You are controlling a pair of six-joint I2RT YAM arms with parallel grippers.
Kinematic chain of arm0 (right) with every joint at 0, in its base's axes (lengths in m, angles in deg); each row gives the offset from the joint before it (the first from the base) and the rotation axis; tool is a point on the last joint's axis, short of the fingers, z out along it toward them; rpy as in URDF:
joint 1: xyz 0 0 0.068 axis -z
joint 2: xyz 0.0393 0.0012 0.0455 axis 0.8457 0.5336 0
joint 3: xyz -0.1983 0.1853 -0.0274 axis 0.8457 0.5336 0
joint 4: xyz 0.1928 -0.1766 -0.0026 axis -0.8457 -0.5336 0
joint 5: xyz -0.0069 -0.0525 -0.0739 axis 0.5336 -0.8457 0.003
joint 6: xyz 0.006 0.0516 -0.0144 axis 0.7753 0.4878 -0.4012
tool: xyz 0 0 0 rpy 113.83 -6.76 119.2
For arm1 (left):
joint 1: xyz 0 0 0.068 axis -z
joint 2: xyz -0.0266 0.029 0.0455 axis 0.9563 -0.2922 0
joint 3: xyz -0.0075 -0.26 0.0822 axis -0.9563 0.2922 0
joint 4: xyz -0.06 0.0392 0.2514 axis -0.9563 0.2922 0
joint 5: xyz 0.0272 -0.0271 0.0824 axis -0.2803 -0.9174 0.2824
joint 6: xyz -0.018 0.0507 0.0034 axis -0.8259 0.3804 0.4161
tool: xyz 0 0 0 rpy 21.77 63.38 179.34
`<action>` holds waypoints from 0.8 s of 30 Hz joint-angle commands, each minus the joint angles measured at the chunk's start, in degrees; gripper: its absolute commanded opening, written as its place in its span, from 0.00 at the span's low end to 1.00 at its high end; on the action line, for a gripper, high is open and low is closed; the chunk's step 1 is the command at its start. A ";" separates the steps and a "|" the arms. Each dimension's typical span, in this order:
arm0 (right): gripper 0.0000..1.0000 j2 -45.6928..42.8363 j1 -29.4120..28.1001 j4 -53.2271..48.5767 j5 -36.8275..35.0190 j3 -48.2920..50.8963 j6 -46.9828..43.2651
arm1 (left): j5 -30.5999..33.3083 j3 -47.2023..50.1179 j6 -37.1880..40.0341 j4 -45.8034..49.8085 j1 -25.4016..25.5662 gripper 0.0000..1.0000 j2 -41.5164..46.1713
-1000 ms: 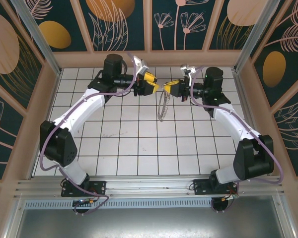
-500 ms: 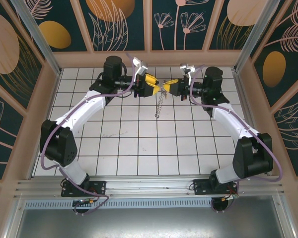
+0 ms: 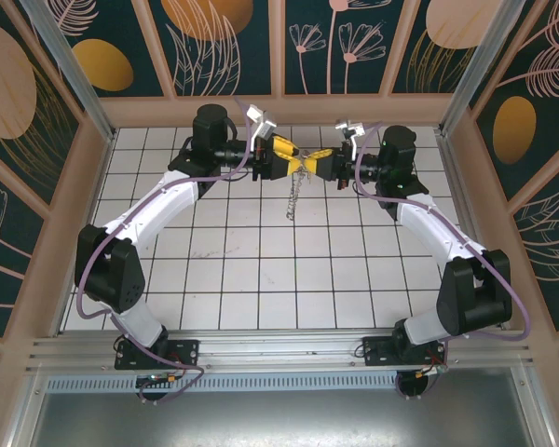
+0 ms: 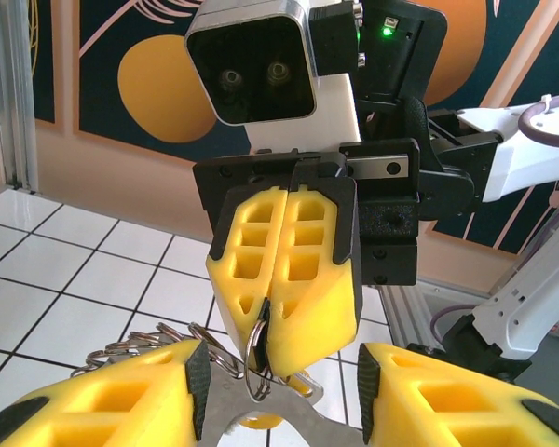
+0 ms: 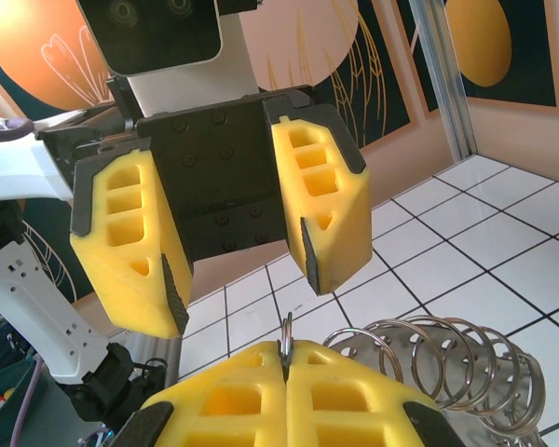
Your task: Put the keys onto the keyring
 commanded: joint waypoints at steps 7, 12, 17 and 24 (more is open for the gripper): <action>0.00 -1.36 -0.36 4.20 1.89 -0.45 0.44 | -0.65 2.10 -2.91 -5.24 0.37 0.47 -2.68; 0.00 -0.76 -0.47 5.78 1.90 -0.21 1.71 | -2.11 4.12 -9.04 -13.27 0.46 0.45 -2.93; 0.00 -0.60 -0.54 6.89 1.80 0.17 2.36 | -3.16 6.16 -16.28 -23.06 0.69 0.42 -3.26; 0.00 -0.69 -0.60 6.56 1.62 0.34 2.09 | -2.81 7.10 -18.62 -26.89 0.72 0.42 -2.21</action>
